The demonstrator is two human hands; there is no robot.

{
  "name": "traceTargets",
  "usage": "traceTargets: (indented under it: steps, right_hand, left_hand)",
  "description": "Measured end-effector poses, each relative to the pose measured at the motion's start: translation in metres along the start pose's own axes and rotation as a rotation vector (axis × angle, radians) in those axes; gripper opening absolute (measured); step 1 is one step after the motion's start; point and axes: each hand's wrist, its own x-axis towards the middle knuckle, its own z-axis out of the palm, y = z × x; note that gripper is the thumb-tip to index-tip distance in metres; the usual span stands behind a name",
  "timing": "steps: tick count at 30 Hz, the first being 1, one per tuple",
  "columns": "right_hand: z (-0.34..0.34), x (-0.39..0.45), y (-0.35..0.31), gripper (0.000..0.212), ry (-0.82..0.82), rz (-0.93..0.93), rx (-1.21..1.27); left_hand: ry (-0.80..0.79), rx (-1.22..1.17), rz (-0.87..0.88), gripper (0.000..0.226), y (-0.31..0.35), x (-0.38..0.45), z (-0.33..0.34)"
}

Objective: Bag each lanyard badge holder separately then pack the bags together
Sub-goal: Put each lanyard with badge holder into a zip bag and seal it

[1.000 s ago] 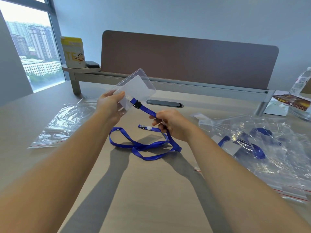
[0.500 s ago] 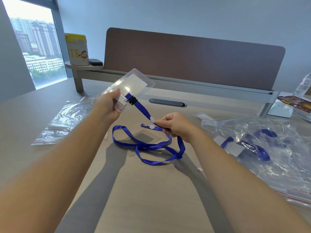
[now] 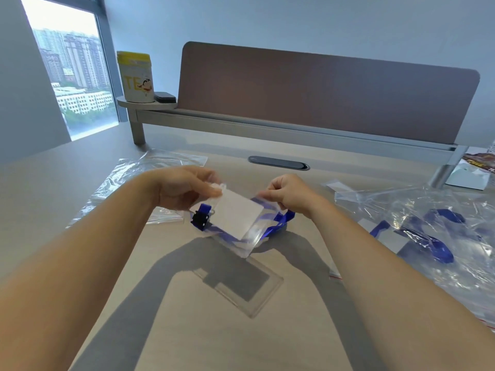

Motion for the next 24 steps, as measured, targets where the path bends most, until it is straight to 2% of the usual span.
traceTargets:
  steps: [2,6,8,10,13,16,18,20,22,24]
  right_hand:
    - [0.002,0.002,-0.006,0.029,0.025,-0.051,-0.051]
    - [0.006,0.003,-0.014,0.031,0.084,-0.112,-0.103]
    - [0.006,0.003,-0.015,0.034,0.114,-0.126,-0.076]
    - [0.008,0.003,-0.018,0.031,0.126,-0.139,-0.02]
    - [0.012,-0.002,-0.028,0.027,0.085,-0.175,0.089]
    - [0.014,-0.007,-0.037,0.026,0.021,-0.201,0.217]
    - [0.016,-0.009,-0.038,0.025,-0.041,-0.181,0.271]
    - [0.017,-0.01,-0.037,0.024,-0.104,-0.142,0.304]
    - [0.017,-0.009,-0.032,0.028,-0.165,-0.095,0.334]
    - [0.015,-0.007,-0.025,0.03,-0.189,-0.063,0.28]
  left_hand:
    - [0.012,0.139,-0.081,0.018,0.0,0.002,0.0]
    - [0.214,0.455,-0.156,0.019,0.008,0.004,0.007]
    - [0.41,0.564,-0.09,0.017,0.01,0.007,0.008]
    - [0.663,0.557,0.04,0.017,0.008,0.012,0.006]
    - [1.01,0.34,0.214,0.012,0.008,0.018,0.009]
    - [1.159,-0.055,0.316,0.023,0.014,0.019,0.01]
    - [1.126,-0.412,0.31,0.02,0.018,0.018,0.01]
    - [0.999,-0.74,0.304,0.019,0.02,0.016,0.01]
    - [0.903,-0.888,0.308,0.02,0.02,0.013,0.007]
    - [0.825,-0.938,0.319,0.011,0.018,0.009,0.004]
